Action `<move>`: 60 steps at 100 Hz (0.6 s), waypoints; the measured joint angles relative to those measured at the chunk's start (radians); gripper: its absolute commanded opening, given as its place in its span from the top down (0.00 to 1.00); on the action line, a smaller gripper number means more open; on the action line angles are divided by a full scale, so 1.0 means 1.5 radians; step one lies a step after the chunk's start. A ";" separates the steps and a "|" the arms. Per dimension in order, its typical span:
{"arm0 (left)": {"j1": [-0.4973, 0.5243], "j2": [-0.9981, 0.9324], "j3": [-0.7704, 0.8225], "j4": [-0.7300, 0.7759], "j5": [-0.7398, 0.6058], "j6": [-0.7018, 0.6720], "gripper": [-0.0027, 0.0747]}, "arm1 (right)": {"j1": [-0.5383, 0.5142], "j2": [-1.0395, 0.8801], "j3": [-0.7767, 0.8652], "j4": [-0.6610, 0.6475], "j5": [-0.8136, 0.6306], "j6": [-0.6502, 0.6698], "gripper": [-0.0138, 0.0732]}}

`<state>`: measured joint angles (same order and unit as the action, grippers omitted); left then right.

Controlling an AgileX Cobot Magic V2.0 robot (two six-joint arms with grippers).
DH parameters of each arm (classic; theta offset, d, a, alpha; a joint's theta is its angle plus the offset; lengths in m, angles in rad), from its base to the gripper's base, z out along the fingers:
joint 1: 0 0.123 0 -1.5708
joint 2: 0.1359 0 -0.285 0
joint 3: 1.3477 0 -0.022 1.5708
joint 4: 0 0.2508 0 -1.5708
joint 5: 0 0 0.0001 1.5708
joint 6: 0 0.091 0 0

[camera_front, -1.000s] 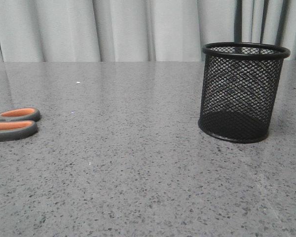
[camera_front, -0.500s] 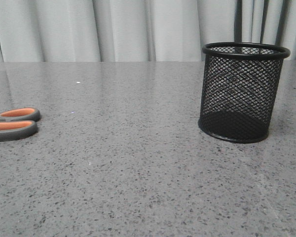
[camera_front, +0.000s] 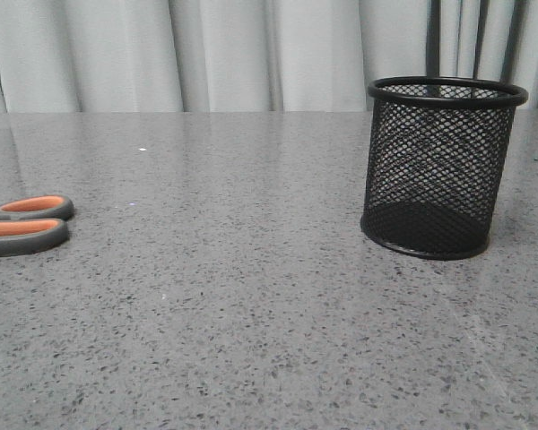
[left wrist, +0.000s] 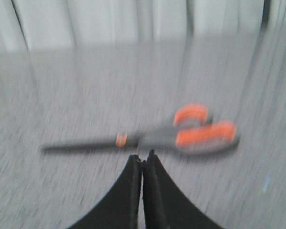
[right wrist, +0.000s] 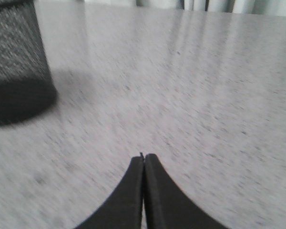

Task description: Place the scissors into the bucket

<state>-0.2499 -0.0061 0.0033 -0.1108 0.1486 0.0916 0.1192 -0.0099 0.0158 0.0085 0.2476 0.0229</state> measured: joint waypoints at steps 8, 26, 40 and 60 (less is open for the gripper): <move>0.000 0.000 0.000 -0.111 -0.089 0.000 0.99 | 0.000 0.000 0.000 0.115 -0.062 0.000 0.90; 0.000 0.000 0.000 -0.359 -0.197 -0.001 0.99 | 0.000 0.000 0.000 0.307 -0.126 0.000 0.90; 0.000 0.000 0.000 -0.495 -0.227 -0.002 0.99 | 0.000 0.000 0.000 0.405 -0.141 0.001 0.90; 0.000 0.000 -0.044 -0.414 -0.143 -0.002 0.77 | 0.000 0.000 -0.039 0.433 -0.147 -0.009 0.86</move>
<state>-0.2499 -0.0061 -0.0629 -0.7323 -0.0660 0.0880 0.1192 -0.0099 -0.0424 0.6580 0.0277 0.0091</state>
